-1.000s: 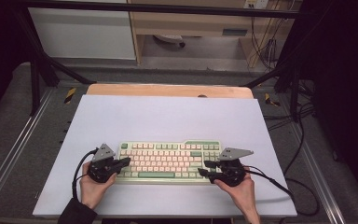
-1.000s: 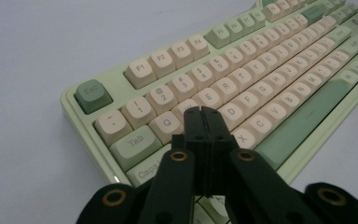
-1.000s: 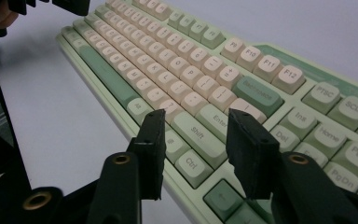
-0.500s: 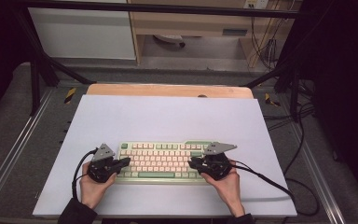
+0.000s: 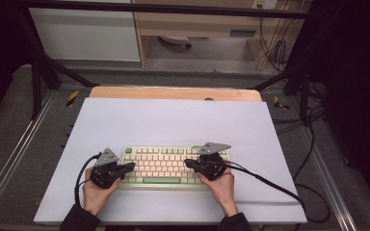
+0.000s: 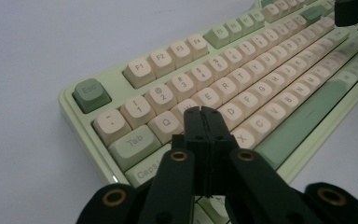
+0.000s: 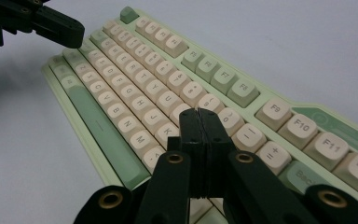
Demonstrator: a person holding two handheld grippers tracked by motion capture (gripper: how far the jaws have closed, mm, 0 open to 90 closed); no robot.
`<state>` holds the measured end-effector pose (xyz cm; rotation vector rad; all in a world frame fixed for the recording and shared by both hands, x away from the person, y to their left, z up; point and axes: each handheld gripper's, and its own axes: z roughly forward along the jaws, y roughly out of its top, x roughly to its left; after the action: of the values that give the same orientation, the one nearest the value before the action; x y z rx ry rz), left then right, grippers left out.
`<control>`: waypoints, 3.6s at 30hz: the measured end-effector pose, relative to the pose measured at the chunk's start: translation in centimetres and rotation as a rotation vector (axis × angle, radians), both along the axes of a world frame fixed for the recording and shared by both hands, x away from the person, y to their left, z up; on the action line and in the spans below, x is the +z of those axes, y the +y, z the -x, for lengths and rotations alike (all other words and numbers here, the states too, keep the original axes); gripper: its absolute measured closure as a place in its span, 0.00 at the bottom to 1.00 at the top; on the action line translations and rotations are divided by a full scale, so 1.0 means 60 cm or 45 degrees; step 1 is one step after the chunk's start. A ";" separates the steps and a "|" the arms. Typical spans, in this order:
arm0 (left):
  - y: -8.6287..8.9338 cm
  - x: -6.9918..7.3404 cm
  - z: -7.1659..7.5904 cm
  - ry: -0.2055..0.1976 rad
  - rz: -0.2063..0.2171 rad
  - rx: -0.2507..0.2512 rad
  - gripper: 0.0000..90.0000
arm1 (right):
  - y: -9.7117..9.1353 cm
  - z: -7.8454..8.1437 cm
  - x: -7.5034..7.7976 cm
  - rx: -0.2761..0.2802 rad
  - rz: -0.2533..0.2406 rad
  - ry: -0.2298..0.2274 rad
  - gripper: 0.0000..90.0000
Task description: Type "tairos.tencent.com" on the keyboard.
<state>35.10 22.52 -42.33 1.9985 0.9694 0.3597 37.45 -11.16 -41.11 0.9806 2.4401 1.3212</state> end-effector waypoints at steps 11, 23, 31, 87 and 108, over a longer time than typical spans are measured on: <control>-0.001 -0.001 0.000 0.003 -0.003 -0.006 1.00 | 0.027 -0.010 -0.007 0.001 0.013 -0.001 1.00; -0.001 -0.001 0.000 0.004 0.000 -0.009 1.00 | 0.056 -0.028 -0.020 -0.003 0.041 0.028 1.00; -0.002 -0.002 -0.001 0.006 -0.002 -0.010 1.00 | 0.063 -0.033 -0.031 0.001 0.056 0.039 1.00; -0.046 0.017 -0.010 -0.022 -0.044 -0.048 1.00 | -0.082 0.028 -0.011 -0.029 0.082 0.060 1.00; -0.099 -0.003 -0.043 0.004 -0.102 -0.058 1.00 | -0.090 0.032 -0.014 -0.033 0.070 0.063 1.00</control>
<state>37.70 16.60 -42.52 2.0908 0.9230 0.3760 35.51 -16.56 -41.98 1.0396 2.4770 1.2288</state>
